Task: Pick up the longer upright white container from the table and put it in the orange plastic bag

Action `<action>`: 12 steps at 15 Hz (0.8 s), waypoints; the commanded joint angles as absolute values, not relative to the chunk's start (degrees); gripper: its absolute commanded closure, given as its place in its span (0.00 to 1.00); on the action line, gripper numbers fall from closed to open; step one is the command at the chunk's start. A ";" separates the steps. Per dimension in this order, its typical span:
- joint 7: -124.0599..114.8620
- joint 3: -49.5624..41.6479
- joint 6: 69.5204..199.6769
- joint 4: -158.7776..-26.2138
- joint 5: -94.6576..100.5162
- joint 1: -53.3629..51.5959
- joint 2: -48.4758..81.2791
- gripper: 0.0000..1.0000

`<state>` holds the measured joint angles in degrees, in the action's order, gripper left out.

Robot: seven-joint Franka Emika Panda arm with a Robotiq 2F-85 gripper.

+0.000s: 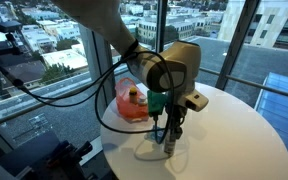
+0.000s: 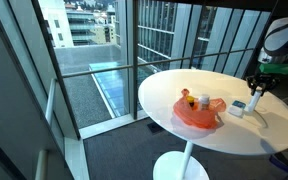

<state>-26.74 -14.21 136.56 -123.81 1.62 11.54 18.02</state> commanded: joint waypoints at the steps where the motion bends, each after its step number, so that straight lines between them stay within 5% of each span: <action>1: -27.67 -15.22 135.10 -123.05 1.13 10.41 16.64 0.88; 12: -31.78 -13.04 126.47 -121.44 3.60 5.81 8.35 0.88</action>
